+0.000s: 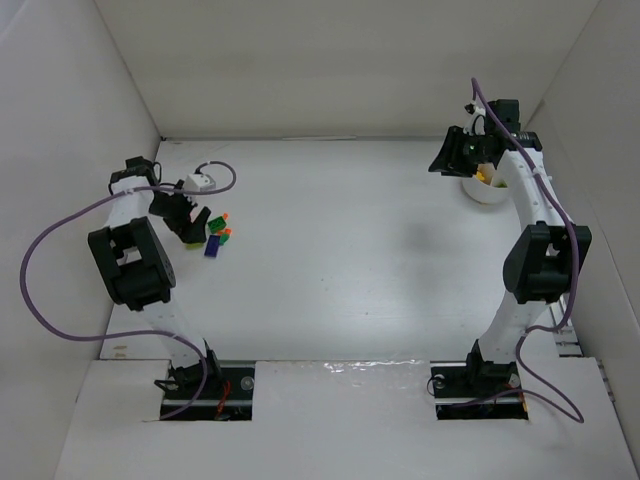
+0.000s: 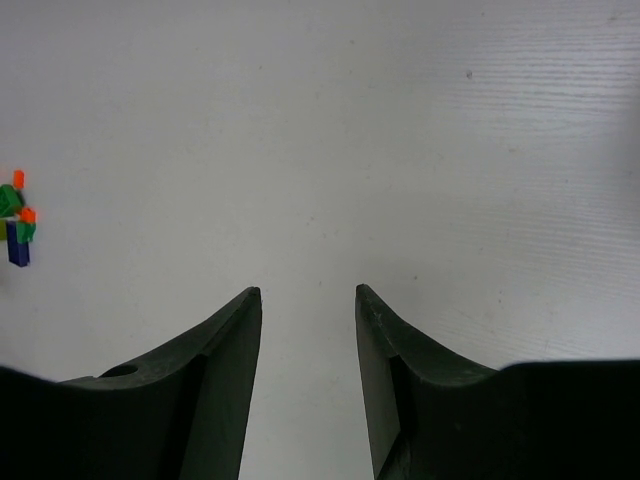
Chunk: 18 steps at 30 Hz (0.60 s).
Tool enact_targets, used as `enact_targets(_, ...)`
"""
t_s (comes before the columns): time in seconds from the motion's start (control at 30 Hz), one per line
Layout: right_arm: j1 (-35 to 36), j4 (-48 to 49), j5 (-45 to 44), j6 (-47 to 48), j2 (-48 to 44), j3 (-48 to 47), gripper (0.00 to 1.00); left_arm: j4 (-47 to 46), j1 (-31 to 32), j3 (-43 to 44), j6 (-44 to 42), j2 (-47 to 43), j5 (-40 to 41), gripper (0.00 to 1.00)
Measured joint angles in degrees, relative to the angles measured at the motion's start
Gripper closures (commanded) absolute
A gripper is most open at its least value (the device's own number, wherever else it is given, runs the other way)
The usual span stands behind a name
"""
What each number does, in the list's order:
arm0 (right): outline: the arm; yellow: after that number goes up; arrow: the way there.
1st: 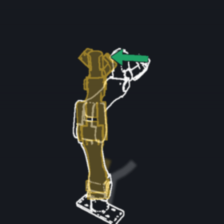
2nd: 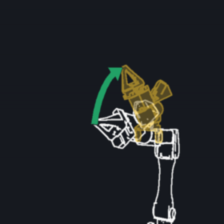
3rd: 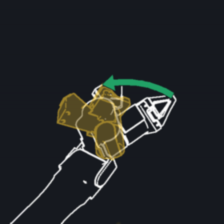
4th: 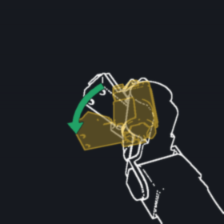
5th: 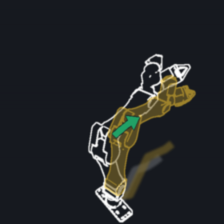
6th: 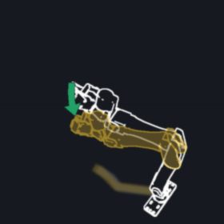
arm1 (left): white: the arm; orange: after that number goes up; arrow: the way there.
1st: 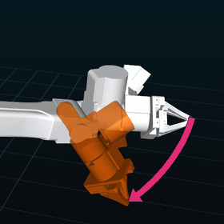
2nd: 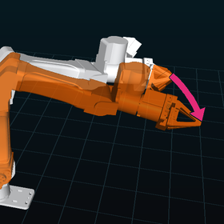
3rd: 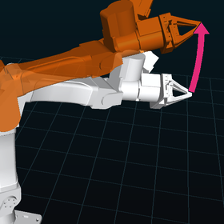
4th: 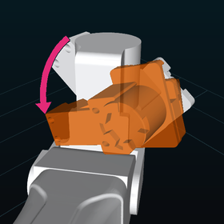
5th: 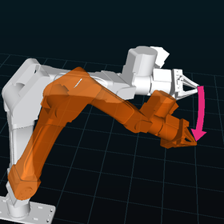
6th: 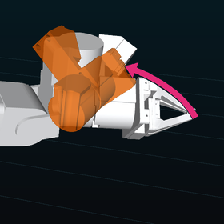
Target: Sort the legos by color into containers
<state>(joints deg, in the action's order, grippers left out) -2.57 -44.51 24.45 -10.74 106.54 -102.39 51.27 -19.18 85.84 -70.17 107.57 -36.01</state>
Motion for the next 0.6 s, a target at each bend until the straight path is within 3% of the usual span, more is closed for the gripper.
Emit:
enact_targets(0.07, 0.0, 0.0, 0.0, 0.0, 0.0, 0.0, 0.52, 0.5, 0.0, 0.0, -1.5, 0.5, 1.0, 0.24)
enact_targets(0.17, 0.0, 0.0, 0.0, 0.0, 0.0, 0.0, 0.52, 1.0, 0.0, 0.0, -3.2, 1.3, 2.5, 0.40)
enact_targets(0.33, 0.0, 0.0, 0.0, 0.0, 0.0, 0.0, 0.52, -0.1, 0.0, -0.7, -6.3, 2.0, 4.9, 0.52)
enact_targets(0.5, 0.2, 0.0, 0.0, 0.0, 0.0, 0.0, 0.52, -3.0, 0.0, -4.6, -8.9, 2.0, 8.1, 0.54)
enact_targets(0.6, 0.4, -0.2, 0.0, 0.0, 0.3, -0.3, 0.52, -4.3, 0.0, -5.6, -10.3, 2.0, 9.6, 0.49)
